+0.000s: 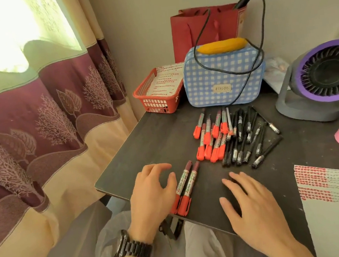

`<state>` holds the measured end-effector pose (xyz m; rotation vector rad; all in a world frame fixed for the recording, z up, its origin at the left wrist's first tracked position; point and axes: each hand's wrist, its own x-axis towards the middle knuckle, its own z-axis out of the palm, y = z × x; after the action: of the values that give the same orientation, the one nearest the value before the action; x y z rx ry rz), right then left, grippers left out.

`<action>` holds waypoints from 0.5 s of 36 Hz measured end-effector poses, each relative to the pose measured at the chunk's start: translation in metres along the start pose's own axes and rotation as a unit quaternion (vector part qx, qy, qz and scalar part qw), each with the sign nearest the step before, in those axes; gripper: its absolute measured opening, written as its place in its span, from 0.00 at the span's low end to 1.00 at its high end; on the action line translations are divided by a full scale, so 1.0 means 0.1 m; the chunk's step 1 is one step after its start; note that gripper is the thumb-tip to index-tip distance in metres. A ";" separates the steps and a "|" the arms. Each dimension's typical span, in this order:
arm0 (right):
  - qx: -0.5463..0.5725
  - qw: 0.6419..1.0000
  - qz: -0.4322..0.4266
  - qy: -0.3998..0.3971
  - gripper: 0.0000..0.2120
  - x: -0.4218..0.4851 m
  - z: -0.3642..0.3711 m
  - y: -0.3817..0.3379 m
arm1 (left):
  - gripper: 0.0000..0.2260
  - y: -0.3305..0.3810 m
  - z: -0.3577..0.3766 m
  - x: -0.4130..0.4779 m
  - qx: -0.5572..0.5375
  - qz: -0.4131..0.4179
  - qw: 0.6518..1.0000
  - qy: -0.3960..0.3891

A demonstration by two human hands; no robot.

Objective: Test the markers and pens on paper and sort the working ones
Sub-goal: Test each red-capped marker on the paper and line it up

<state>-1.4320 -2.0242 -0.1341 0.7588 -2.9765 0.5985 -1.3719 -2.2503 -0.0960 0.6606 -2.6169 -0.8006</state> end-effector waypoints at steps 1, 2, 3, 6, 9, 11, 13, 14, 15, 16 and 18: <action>-0.011 1.000 -0.004 -0.017 0.28 -0.02 0.01 0.02 | 0.12 0.04 0.01 0.12 0.012 0.010 1.000 -0.021; -0.015 0.999 -0.009 -0.029 0.30 -0.03 0.02 0.03 | 0.13 0.08 0.03 0.25 0.026 0.019 0.999 -0.044; -0.014 0.999 -0.011 -0.035 0.31 -0.04 0.03 0.04 | 0.13 0.12 0.06 0.39 0.038 0.027 0.997 -0.067; 0.001 0.999 -0.012 -0.030 0.30 -0.05 0.02 0.04 | 0.15 0.25 0.20 0.77 0.064 0.041 0.989 -0.128; 0.016 1.000 -0.014 -0.022 0.29 -0.06 0.01 0.04 | 0.17 0.38 0.38 1.11 0.076 0.030 0.985 -0.152; 0.028 0.999 -0.015 -0.017 0.29 -0.06 0.01 0.05 | 0.19 0.45 0.49 1.30 0.084 0.016 0.985 -0.152; 0.036 0.999 -0.016 -0.016 0.29 -0.06 0.01 0.06 | 0.20 0.52 0.57 1.45 0.093 0.000 0.985 -0.145; 0.039 0.999 -0.015 -0.015 0.29 -0.05 0.01 0.06 | 0.21 0.54 0.61 1.51 0.094 -0.009 0.986 -0.140; 0.043 0.999 -0.015 -0.014 0.29 -0.05 0.01 0.06 | 0.22 0.56 0.64 1.56 0.094 -0.018 0.986 -0.135; 0.048 0.999 -0.015 -0.013 0.29 -0.05 0.01 0.06 | 0.22 0.58 0.68 1.59 0.093 -0.024 0.987 -0.130; 0.059 0.998 -0.014 -0.011 0.28 -0.04 0.01 0.05 | 0.20 0.61 0.74 1.63 0.084 -0.031 0.990 -0.112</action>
<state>-1.4305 -2.0182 -0.1377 0.8179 -2.9663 0.7741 -1.5606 -2.2567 -0.0915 0.7401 -2.9058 -0.7148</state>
